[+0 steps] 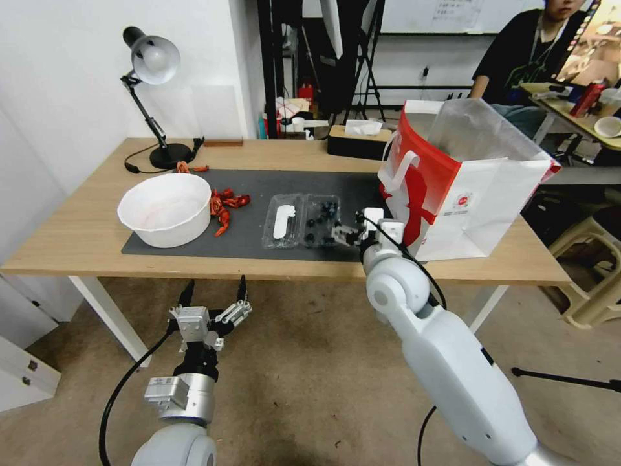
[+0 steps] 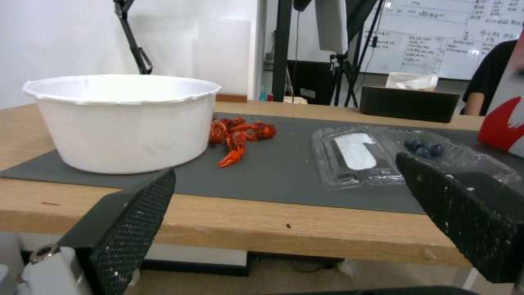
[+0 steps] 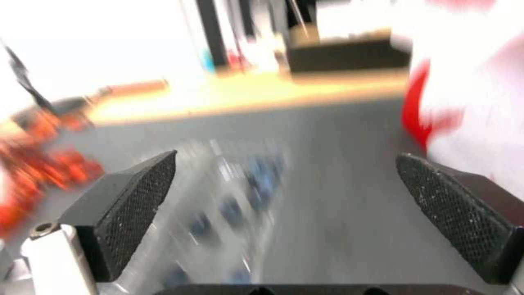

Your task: Close the takeout container lid, then place the container into the takeout bag.

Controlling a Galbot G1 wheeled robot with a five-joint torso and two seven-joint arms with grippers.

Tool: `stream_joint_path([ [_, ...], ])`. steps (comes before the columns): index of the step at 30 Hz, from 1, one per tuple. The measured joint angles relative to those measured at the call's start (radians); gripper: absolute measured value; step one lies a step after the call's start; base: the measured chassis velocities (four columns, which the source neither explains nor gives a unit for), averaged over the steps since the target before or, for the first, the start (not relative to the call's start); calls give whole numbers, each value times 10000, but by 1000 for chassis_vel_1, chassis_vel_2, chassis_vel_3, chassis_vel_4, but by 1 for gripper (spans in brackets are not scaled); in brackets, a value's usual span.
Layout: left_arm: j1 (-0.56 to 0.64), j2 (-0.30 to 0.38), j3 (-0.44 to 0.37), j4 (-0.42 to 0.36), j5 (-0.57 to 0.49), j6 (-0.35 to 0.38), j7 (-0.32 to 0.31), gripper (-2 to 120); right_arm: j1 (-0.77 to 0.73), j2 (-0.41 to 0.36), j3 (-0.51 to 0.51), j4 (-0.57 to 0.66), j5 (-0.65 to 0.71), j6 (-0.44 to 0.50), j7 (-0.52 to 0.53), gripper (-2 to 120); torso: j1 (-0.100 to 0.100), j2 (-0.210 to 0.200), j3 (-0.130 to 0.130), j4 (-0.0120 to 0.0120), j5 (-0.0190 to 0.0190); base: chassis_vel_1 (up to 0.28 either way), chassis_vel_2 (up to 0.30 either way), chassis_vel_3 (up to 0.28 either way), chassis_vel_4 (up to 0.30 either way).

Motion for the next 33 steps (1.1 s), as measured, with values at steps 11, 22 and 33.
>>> stream_joint_path([
  [11,23,1,1,-48,-114,32,-86,100,-4420,-1441,1639,3430,-3342,2814,-1852,100,-1,0,-1,-6,3,0,0,0,0],
  [22,79,0,10,-123,-255,31,-162,100,-7771,-998,1973,4059,-6110,4583,-1259,100,-1,-1,-1,-2,0,0,0,0,0],
  [33,202,0,94,-186,-286,-75,-206,100,-8616,-546,1443,3381,-6737,5131,-990,100,-2,-1,0,-1,0,0,0,0,0],
])
